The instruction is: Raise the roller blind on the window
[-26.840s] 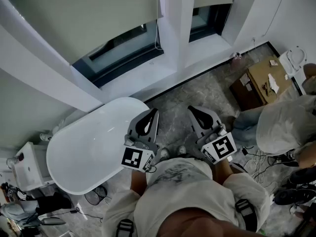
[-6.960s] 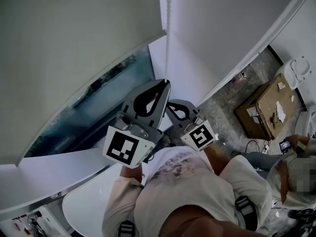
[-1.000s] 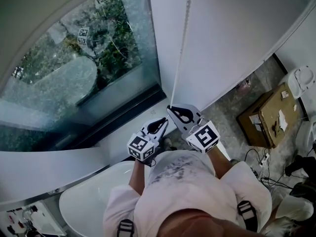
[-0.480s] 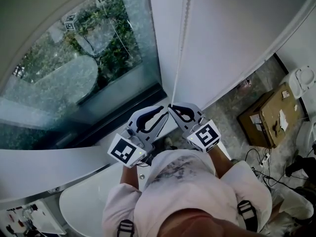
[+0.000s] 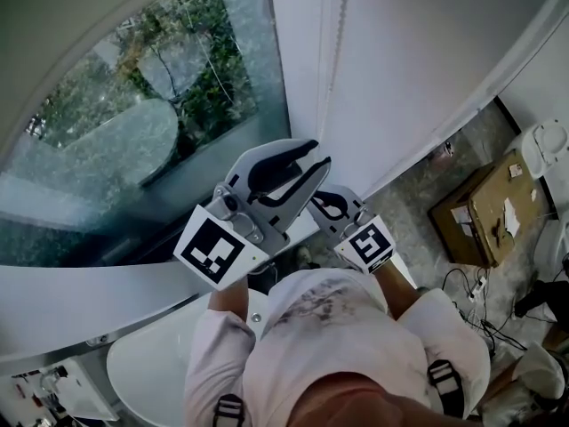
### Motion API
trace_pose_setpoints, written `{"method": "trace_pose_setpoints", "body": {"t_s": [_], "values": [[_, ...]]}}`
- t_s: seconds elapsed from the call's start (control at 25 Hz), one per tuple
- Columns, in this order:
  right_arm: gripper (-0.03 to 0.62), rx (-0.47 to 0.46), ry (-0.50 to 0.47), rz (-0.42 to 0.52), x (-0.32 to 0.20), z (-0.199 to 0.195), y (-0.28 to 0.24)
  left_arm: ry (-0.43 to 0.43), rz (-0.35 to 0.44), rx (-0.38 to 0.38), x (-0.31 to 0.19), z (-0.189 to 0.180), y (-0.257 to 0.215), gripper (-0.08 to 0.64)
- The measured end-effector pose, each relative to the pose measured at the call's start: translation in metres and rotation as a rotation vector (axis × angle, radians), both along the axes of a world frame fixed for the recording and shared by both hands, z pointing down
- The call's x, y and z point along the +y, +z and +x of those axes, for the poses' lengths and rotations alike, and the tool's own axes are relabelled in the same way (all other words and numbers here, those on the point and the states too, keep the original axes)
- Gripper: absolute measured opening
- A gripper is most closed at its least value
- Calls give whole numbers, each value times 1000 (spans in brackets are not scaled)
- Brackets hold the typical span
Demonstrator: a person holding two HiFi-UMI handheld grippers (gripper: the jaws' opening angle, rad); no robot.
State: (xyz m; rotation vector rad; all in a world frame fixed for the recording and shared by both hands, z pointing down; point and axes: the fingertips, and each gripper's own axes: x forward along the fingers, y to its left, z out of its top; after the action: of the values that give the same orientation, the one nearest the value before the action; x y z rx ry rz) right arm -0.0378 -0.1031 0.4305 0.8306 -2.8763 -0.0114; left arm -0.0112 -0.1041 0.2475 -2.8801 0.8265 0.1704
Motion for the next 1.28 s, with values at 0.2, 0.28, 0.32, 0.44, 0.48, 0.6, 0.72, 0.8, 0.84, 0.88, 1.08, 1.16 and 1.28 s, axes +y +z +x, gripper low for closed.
{"method": "trace_pose_setpoints", "body": {"t_s": [0.2,0.28,0.32,0.44,0.48,0.6,0.72,0.8,0.84,0.88,1.08,1.16,1.28], "values": [[63,-1,-13,12,-1,0,3,-27,15,15,-14,5,-18,71],[63,1,-18,8,0,-2,2,-35,27,19,-16,5,-25,67],[63,1,-20,5,0,-3,2,-36,30,17,-15,5,-27,50],[63,-10,-32,17,2,-4,1,-44,19,24,-14,5,-29,17],[63,-14,-36,22,2,-5,1,-53,18,28,-14,4,-29,17],[63,-8,-36,3,2,-5,6,-84,16,25,-13,4,-24,15],[63,29,-31,-39,1,-4,22,-88,-13,9,-14,7,-7,14],[63,54,-31,-65,0,-3,38,-89,-44,4,-18,8,9,14],[63,65,-31,-80,0,-3,46,-88,-60,5,-19,8,17,14],[63,73,-29,-95,-1,-2,54,-89,-77,9,-21,8,25,14],[63,91,-15,-156,-4,0,84,-84,-139,50,-23,2,51,14],[63,100,-13,-169,-5,0,92,-83,-135,55,-23,0,60,14],[63,113,-14,-182,-4,-1,104,-85,-129,64,-23,0,71,14]]}}
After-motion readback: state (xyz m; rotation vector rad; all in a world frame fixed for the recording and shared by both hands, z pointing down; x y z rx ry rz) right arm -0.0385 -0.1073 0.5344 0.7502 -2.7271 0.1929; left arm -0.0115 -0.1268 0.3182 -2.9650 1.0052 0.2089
